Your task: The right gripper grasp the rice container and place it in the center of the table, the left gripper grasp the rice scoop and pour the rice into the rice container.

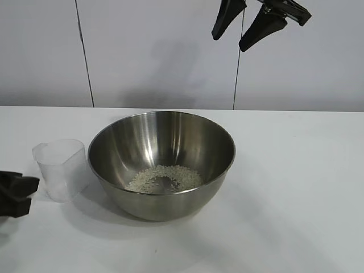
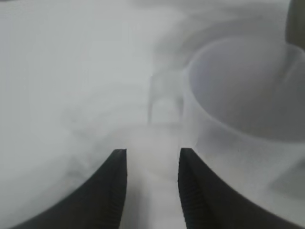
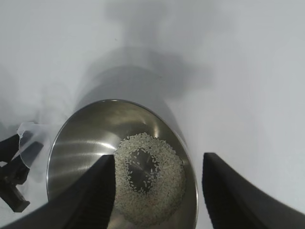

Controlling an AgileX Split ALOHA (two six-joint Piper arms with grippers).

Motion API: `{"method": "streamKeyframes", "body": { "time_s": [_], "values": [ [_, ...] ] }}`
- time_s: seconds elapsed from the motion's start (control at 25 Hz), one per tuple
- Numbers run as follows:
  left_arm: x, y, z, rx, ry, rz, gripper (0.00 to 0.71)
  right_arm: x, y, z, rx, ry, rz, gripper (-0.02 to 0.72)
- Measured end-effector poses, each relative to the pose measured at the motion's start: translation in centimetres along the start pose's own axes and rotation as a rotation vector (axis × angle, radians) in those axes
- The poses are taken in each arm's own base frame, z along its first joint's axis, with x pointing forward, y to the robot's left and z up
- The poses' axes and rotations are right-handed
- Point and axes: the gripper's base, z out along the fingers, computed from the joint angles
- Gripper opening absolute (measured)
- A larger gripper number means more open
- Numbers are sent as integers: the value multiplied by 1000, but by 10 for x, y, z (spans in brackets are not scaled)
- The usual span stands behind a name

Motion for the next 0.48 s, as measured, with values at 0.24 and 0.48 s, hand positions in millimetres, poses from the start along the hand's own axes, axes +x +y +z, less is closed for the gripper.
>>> {"method": "streamKeyframes", "body": {
  "time_s": [0.24, 0.48],
  "values": [
    [-23, 1, -33, -83, -99, -45, 286, 0, 0, 0, 0, 0, 0, 379],
    [-72, 2, -59, -81, -349, -152, 447, 0, 0, 0, -1, 0, 0, 379]
  ]
}}
